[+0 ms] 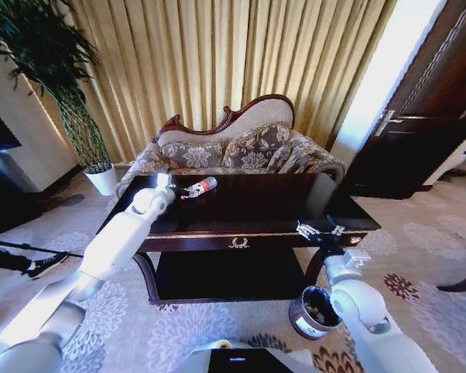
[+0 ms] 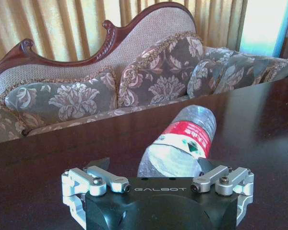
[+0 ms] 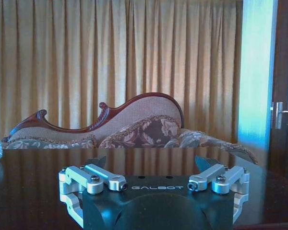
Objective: Move to the front of the table and place the trash on the table into the trash bin.
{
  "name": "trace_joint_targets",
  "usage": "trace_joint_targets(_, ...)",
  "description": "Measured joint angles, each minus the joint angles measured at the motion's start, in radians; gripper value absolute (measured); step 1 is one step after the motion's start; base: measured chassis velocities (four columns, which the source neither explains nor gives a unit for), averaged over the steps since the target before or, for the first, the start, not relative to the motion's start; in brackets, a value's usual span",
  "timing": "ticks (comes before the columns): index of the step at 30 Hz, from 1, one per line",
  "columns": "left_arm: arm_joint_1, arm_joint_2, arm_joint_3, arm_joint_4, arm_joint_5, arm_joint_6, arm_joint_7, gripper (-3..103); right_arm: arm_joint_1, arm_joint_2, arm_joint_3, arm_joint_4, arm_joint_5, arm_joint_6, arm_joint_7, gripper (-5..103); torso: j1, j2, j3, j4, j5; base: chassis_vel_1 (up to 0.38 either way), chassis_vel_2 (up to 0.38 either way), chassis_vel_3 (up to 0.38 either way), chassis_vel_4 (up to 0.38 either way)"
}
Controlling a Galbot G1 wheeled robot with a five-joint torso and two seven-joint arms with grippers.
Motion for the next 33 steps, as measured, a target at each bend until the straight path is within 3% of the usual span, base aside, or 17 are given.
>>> trace_joint_targets(15,-0.020,-0.004,0.009,0.073,0.028,-0.016,0.050,103,0.002,0.001,0.006,0.000,0.007,0.003,0.031,100,0.000,0.000,0.000,0.0001,0.0000,0.000,0.000,0.000,0.000)
trace_joint_targets(21,-0.013,-0.006,0.014,0.077,0.034,-0.059,0.049,85,-0.008,-0.001,0.008,0.012,0.008,0.004,0.058,100,0.000,0.000,0.000,0.0001,-0.0001,0.000,0.000,0.000,0.000)
trace_joint_targets(33,0.009,0.009,-0.005,0.039,0.033,-0.064,0.047,43,-0.014,-0.004,0.011,0.024,0.008,0.002,0.069,100,0.000,0.000,0.000,0.0002,0.0000,0.000,0.000,0.000,0.000)
